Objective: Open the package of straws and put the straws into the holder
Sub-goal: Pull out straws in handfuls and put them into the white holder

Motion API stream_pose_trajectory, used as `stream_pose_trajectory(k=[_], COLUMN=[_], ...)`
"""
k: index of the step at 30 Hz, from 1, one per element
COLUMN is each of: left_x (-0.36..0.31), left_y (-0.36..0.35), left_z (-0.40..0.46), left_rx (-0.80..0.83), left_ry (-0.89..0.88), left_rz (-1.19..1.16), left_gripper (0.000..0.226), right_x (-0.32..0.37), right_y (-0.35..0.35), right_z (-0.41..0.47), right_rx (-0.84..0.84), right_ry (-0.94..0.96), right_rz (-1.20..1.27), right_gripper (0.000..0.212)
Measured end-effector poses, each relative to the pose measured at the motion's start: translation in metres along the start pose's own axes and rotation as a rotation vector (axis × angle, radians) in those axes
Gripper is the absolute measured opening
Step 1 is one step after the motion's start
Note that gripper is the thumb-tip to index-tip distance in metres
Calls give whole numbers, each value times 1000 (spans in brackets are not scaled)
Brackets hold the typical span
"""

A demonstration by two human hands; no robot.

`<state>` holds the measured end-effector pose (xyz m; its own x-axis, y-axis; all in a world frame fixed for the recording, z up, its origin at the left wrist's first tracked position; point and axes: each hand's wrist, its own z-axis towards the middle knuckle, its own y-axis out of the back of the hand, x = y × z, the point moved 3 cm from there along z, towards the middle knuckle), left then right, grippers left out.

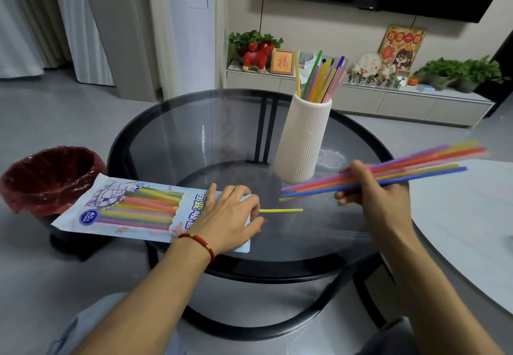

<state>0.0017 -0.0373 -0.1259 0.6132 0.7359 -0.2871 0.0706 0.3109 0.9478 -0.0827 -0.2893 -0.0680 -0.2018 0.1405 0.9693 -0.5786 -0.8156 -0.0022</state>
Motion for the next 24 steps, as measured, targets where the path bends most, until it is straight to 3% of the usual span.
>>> stream_pose_trajectory(k=[7,11,15,24], left_x=[-2,-2,0,-6], left_y=[1,1,0,-3], left_z=[-1,0,1,7], left_rx=[-3,6,11,-30], left_ry=[-10,-10,-11,-41], left_rz=[9,-4,-8,-75], left_gripper=[20,21,24,21], right_x=[50,29,7,-8], right_y=[-31,-63,-68,-61], right_z=[35,36,31,20], right_rx=[173,372,393,276], right_ry=[257,163,154,118], right_rz=[-665,-870,-893,-677], right_gripper=[26,25,26,29])
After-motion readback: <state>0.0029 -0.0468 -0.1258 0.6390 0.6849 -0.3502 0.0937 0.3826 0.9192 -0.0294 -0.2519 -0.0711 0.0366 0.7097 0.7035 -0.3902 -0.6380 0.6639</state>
